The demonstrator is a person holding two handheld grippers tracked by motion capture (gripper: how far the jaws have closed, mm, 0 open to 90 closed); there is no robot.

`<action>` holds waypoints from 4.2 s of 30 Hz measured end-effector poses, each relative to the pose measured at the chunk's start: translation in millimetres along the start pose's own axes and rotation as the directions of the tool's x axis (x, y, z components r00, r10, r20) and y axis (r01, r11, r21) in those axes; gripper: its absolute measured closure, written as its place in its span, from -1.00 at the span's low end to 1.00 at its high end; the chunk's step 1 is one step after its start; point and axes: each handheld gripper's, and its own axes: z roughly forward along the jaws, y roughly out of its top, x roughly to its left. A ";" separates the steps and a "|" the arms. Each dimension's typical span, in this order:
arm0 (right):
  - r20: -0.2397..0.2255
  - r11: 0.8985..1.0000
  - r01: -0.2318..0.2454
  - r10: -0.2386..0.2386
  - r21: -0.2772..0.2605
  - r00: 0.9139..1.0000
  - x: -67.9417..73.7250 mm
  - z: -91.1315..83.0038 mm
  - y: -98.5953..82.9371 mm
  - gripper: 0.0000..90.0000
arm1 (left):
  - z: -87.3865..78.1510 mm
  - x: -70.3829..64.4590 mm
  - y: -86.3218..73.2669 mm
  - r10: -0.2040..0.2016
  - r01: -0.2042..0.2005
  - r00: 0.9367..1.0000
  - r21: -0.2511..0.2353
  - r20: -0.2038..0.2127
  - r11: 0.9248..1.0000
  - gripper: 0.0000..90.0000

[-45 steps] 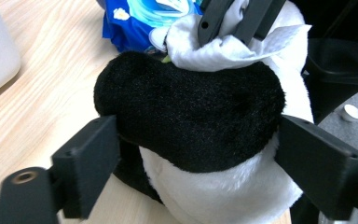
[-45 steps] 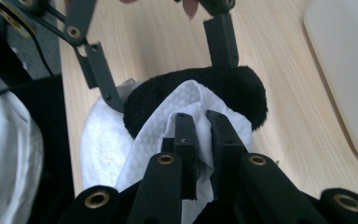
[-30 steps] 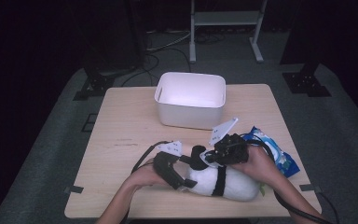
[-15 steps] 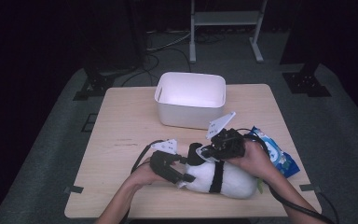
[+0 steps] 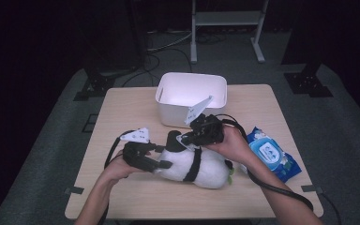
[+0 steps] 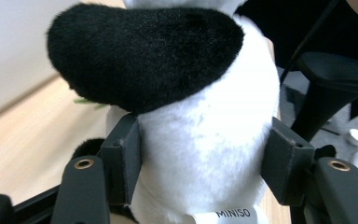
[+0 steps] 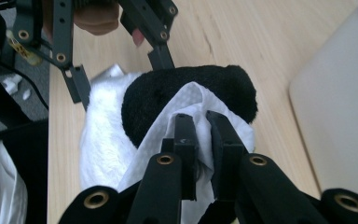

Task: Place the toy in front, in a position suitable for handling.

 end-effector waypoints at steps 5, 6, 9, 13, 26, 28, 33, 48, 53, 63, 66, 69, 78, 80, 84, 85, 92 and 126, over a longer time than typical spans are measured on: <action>-0.012 0.999 0.004 -0.005 -0.036 1.000 -1.5 -1.5 13.2 0.83 | -20.5 -4.4 15.2 0.036 -0.034 0.998 0.034 -0.051 0.999 -0.13; -0.014 0.999 0.008 -0.008 -0.042 1.000 -1.8 -1.8 13.9 0.83 | -22.9 -4.7 17.6 0.042 -0.039 0.998 0.040 -0.056 0.998 -0.13; -0.020 0.998 -0.002 0.001 -0.060 1.000 -2.4 -2.0 14.0 0.83 | -25.3 -6.2 22.2 0.049 -0.046 0.997 0.063 -0.063 0.997 -0.13; -0.032 0.998 -0.006 0.004 -0.064 0.999 -2.8 -2.4 9.5 0.83 | -21.9 -7.9 23.2 0.058 -0.053 0.997 0.080 -0.058 0.995 -0.13; -0.048 0.997 -0.050 0.047 -0.054 0.998 -0.8 -16.2 -21.3 0.83 | -3.3 -15.6 32.2 0.077 -0.075 0.997 0.089 -0.021 0.993 -0.30; -0.048 0.997 -0.052 0.049 -0.059 0.998 -0.5 -19.3 -24.9 0.83 | -0.3 -17.7 35.1 0.088 -0.086 0.996 0.090 -0.021 0.992 -0.30; -0.040 0.996 -0.051 0.048 -0.075 0.998 -0.1 -27.0 -27.1 0.82 | 5.0 -21.9 41.2 0.106 -0.104 0.994 0.096 -0.017 0.990 -0.30; 0.008 0.999 -0.039 0.039 -0.027 0.999 6.9 -39.6 -31.9 0.82 | 21.0 -25.6 48.1 0.118 -0.117 0.993 0.109 0.001 0.987 -0.30; 0.015 0.998 -0.066 0.065 0.024 0.998 9.2 -36.4 -54.3 0.82 | 24.5 -26.0 48.7 0.114 -0.114 0.993 0.106 0.000 0.988 -0.30; 0.017 0.993 -0.091 0.090 0.071 0.996 16.3 -35.4 -84.4 0.83 | 29.6 -29.5 56.9 0.136 -0.135 0.991 0.114 0.005 0.984 -0.31; 0.011 0.992 -0.101 0.100 0.075 0.995 15.7 -35.4 -90.0 0.83 | 31.4 -29.9 58.1 0.140 -0.141 0.990 0.113 0.012 0.984 -0.33; 0.001 0.990 -0.115 0.116 0.076 0.993 14.3 -35.4 -95.5 0.84 | 31.5 -29.9 57.7 0.137 -0.138 0.990 0.111 0.014 0.984 -0.43; -0.018 0.988 -0.134 0.135 0.072 0.991 11.1 -38.1 -104.8 0.84 | 38.5 -23.2 39.7 0.106 -0.108 0.994 0.114 0.026 0.988 -0.82; -0.018 0.988 -0.136 0.138 0.072 0.990 11.0 -38.9 -106.6 0.84 | 41.5 -23.1 34.7 0.116 -0.118 0.993 0.101 0.032 0.988 -0.88; -0.019 0.986 -0.151 0.153 0.067 0.988 9.9 -41.0 -110.4 0.84 | 44.8 -22.0 32.0 0.123 -0.124 0.992 0.072 0.018 0.990 -0.75; -0.020 0.986 -0.151 0.152 0.064 0.988 9.5 -42.0 -110.4 0.83 | 43.5 -22.0 32.7 0.123 -0.124 0.992 0.062 0.014 0.990 -0.64; -0.005 0.992 -0.126 0.126 -0.025 0.992 8.9 -62.9 -96.3 0.85 | 40.6 -32.0 45.4 0.163 -0.162 0.987 0.075 -0.004 0.984 -0.37; -0.018 0.998 0.069 -0.069 -0.016 0.997 26.0 -46.2 -7.5 0.83 | 49.7 -43.5 65.5 0.212 -0.210 0.977 0.154 0.001 0.966 -0.34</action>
